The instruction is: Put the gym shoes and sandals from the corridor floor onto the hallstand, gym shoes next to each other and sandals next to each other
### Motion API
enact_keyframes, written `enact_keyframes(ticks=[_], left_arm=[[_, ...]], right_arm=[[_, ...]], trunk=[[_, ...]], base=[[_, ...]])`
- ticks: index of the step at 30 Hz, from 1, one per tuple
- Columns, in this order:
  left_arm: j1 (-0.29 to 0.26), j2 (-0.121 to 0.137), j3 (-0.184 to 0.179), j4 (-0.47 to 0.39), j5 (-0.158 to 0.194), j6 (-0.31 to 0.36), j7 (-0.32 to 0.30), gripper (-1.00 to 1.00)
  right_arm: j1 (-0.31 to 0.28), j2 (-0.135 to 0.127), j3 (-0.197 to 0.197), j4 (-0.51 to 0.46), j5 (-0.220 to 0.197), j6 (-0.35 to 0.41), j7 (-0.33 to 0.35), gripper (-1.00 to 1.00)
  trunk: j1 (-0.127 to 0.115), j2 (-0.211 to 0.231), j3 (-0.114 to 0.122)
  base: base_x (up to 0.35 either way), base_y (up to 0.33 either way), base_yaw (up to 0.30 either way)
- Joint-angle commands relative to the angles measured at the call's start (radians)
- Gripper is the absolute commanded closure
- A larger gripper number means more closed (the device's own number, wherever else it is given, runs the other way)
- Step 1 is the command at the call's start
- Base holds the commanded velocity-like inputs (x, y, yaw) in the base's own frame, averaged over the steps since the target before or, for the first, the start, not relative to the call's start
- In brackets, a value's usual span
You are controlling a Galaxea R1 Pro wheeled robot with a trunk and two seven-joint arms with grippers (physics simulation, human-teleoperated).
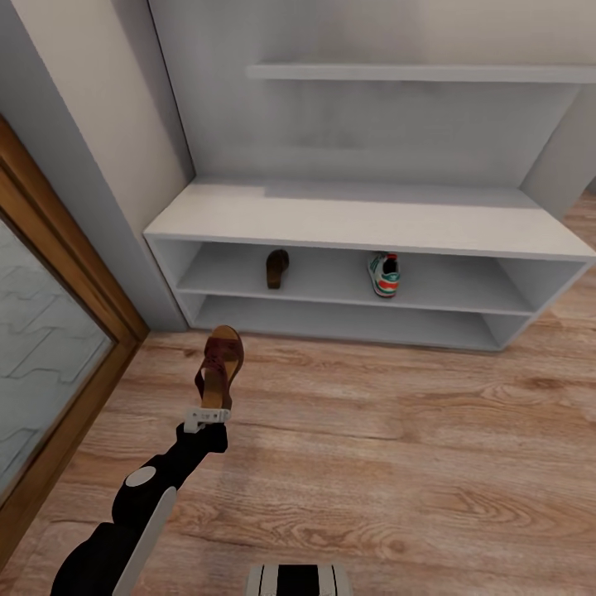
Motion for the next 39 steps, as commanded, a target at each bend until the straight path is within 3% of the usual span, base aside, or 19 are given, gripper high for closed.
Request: enact_keyframes(ticks=[1, 13, 22, 33, 39], left_arm=[[-0.001, 0.001, -0.001, -0.001, 0.002, 0.005, -0.001, 1.00], [-0.001, 0.001, -0.002, -0.001, 0.002, 0.005, -0.001, 1.00], [-0.001, 0.001, -0.001, 0.000, 0.002, 0.005, -0.001, 1.00], [-0.001, 0.001, -0.001, 0.000, -0.001, 0.003, 0.000, 1.00], [0.001, 0.002, -0.001, 0.000, -0.001, 0.000, 0.000, 1.00]], right_arm=[[-0.001, 0.000, -0.003, -0.001, -0.011, 0.008, -0.010, 1.00], [-0.001, -0.001, -0.008, -0.001, -0.010, 0.016, -0.010, 1.00], [-0.001, 0.000, -0.008, -0.003, -0.010, 0.016, -0.010, 1.00], [-0.001, 0.005, -0.006, -0.003, -0.009, 0.016, -0.011, 1.00], [-0.001, 0.006, -0.003, -0.003, -0.009, 0.016, -0.011, 1.00]], trunk=[[0.004, -0.008, -0.004], [0.050, -0.091, -0.042], [0.054, -0.094, -0.076], [0.054, -0.094, -0.076], [0.054, -0.094, -0.076]], base=[[0.000, 0.000, 0.000], [0.000, 0.000, 0.000], [0.000, 0.000, 0.000], [0.000, -0.008, 0.000], [0.000, -0.236, 0.000]])
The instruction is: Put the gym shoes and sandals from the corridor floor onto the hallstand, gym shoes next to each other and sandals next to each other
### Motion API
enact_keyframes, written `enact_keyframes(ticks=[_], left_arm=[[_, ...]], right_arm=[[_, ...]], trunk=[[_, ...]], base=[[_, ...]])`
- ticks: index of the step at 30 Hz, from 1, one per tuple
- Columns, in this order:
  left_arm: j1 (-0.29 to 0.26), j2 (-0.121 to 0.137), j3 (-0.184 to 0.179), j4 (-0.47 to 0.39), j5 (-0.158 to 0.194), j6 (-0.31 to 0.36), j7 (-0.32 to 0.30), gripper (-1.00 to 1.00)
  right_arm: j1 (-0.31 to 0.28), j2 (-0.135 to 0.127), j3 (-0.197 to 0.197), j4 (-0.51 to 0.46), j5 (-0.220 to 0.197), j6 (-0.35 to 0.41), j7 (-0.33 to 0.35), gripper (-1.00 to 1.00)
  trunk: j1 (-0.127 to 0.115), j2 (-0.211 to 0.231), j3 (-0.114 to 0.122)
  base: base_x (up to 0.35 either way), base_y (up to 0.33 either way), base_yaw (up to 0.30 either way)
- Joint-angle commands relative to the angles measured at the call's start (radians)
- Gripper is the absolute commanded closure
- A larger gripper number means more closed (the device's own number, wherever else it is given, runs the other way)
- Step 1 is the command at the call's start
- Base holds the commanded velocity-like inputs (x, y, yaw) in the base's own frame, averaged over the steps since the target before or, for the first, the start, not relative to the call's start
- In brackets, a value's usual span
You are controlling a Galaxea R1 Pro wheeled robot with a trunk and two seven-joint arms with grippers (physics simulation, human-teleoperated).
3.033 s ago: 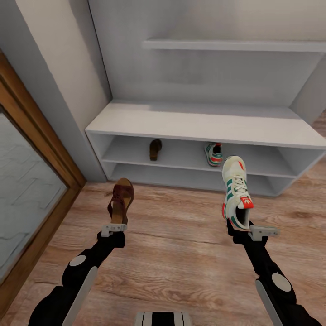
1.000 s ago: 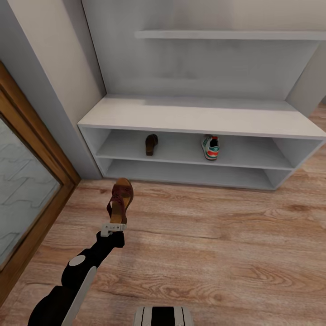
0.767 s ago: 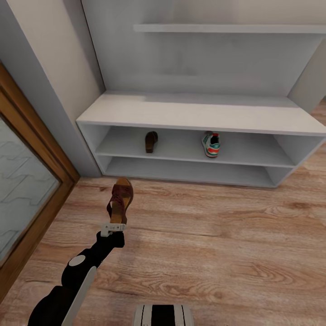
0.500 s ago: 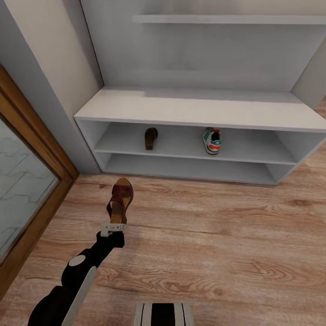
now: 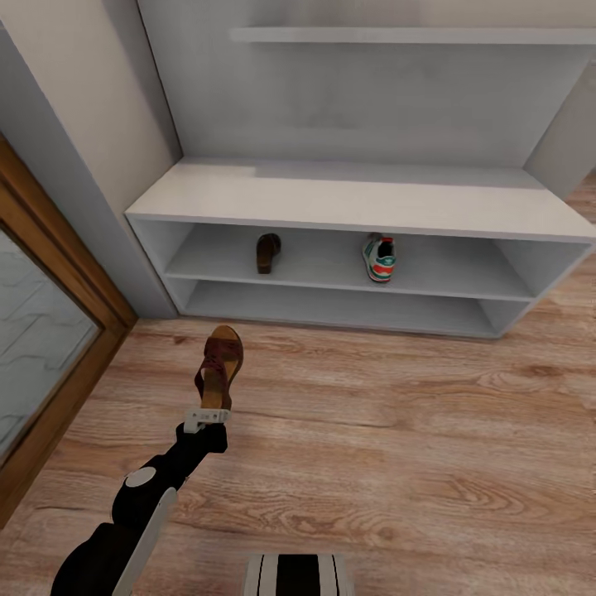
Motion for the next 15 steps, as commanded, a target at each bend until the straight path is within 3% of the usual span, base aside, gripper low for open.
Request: enact_keyframes(ticks=[1, 10, 15], left_arm=[[0.000, 0.001, -0.001, -0.002, 0.002, 0.006, -0.001, 1.00], [0.000, 0.001, -0.001, -0.002, 0.001, 0.006, 0.000, 1.00], [0.000, 0.001, -0.001, -0.002, 0.000, 0.006, 0.002, 1.00]], right_arm=[[-0.001, 0.000, 0.001, 0.000, -0.010, 0.003, -0.010, 1.00], [-0.001, 0.000, 0.002, 0.000, -0.008, 0.003, -0.010, 1.00], [-0.001, 0.000, 0.002, 0.000, -0.007, 0.003, -0.010, 1.00]], trunk=[[0.000, 0.000, -0.001], [0.000, 0.000, -0.001], [0.000, 0.000, -0.001]], base=[[0.000, -0.297, 0.000], [0.000, -0.290, 0.000], [0.000, -0.092, 0.000]])
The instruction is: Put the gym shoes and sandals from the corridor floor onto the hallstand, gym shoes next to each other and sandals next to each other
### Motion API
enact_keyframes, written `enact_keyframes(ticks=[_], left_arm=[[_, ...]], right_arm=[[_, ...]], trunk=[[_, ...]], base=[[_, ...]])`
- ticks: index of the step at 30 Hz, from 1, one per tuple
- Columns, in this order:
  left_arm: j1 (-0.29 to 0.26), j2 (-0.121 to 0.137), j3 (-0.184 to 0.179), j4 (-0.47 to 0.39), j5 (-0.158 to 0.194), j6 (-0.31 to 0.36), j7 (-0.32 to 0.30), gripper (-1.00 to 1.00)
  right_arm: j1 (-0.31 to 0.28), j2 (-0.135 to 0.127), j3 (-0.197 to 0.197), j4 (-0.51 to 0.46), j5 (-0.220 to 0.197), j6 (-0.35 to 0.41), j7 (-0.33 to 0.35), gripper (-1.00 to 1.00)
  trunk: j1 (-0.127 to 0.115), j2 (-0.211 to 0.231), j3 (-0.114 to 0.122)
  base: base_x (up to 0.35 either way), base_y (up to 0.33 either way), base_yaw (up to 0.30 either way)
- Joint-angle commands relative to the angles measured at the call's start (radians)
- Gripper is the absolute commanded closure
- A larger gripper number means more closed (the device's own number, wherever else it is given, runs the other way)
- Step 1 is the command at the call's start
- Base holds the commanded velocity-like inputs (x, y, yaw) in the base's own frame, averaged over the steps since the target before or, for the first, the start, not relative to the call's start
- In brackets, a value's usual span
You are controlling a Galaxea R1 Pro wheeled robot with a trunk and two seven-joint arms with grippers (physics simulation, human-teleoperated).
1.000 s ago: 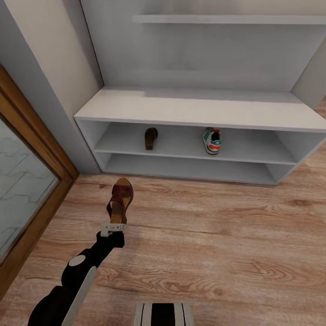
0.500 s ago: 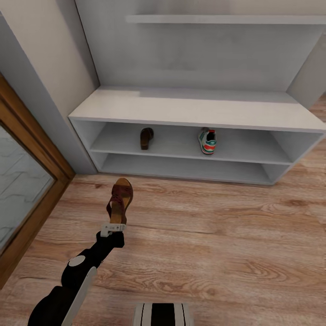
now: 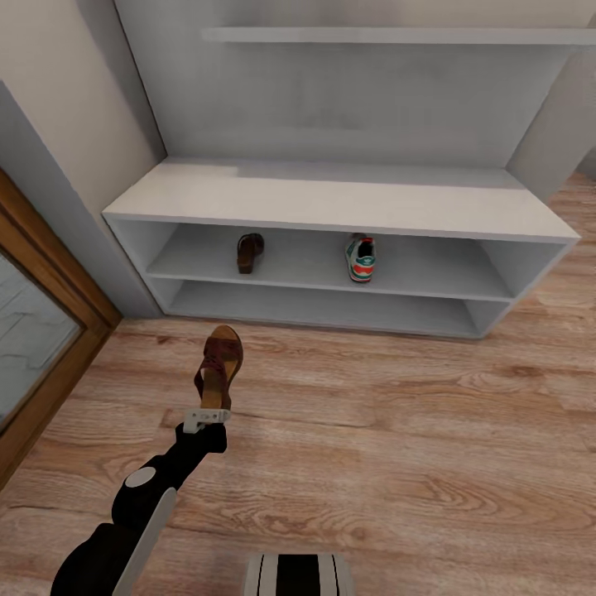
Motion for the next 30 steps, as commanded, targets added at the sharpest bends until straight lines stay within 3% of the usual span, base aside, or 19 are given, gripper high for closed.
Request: enact_keyframes(ticks=[1, 12, 30], left_arm=[[0.000, 0.001, -0.001, -0.001, 0.002, 0.005, 0.000, 1.00], [0.001, 0.001, -0.001, -0.001, 0.003, 0.005, -0.001, 1.00], [0.001, 0.002, 0.001, -0.001, 0.004, 0.005, -0.002, 1.00]], right_arm=[[-0.001, 0.000, 0.000, -0.001, -0.011, 0.004, -0.010, 1.00], [-0.001, 0.000, -0.001, -0.001, -0.009, 0.003, -0.010, 1.00], [-0.001, 0.000, -0.001, -0.001, -0.009, 0.003, -0.011, 1.00]], trunk=[[0.000, 0.000, -0.001], [0.000, 0.000, 0.001], [0.000, 0.000, 0.028]], base=[[0.000, -0.024, 0.000], [0.000, -0.004, 0.000], [0.000, 0.000, 0.000]])
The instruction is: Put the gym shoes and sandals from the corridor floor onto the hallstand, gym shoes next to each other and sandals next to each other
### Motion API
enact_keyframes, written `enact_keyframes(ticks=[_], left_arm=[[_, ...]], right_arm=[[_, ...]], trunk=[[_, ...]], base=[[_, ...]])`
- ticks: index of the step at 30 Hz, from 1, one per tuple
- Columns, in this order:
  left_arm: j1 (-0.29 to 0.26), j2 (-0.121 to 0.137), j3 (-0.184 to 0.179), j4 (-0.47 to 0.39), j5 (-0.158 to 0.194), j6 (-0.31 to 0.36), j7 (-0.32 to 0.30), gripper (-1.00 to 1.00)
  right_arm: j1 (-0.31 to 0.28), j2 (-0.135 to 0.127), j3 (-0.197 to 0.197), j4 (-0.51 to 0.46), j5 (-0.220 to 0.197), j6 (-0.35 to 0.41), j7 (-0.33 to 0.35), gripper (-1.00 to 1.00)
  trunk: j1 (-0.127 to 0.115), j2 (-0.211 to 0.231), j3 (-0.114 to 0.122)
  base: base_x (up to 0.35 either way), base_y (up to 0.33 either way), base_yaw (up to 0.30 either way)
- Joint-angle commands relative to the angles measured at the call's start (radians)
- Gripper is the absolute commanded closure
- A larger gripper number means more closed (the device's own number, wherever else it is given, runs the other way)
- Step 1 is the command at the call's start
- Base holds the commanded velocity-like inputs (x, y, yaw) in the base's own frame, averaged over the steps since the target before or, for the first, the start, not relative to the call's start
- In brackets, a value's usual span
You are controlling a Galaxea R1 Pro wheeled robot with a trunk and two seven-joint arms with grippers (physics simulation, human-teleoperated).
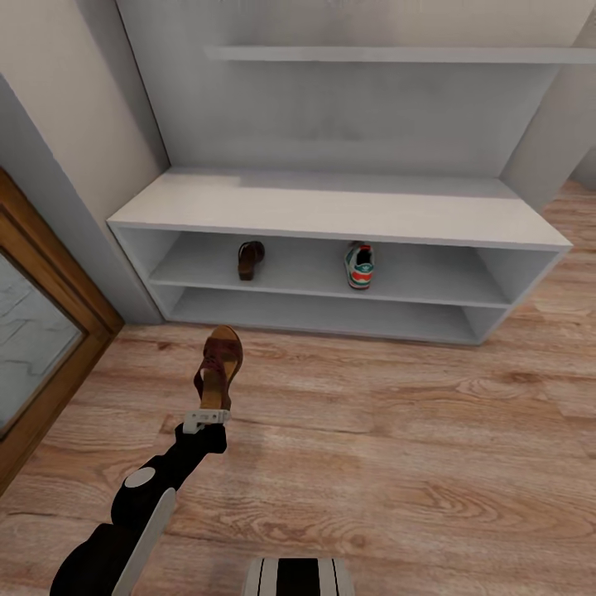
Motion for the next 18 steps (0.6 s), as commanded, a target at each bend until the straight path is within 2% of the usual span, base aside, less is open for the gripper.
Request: enact_keyframes(ticks=[1, 18], left_arm=[[0.000, 0.001, -0.001, -0.001, 0.002, 0.005, -0.001, 1.00], [0.000, 0.002, 0.001, -0.001, 0.000, 0.005, 0.000, 1.00]], right_arm=[[-0.001, 0.000, 0.000, -0.001, -0.011, 0.004, -0.010, 1.00], [-0.001, 0.000, 0.003, 0.000, -0.011, 0.004, -0.011, 1.00]], trunk=[[0.000, 0.000, 0.001], [0.000, 0.000, 0.019]], base=[[0.000, 0.000, 0.000], [0.000, 0.000, 0.000]])
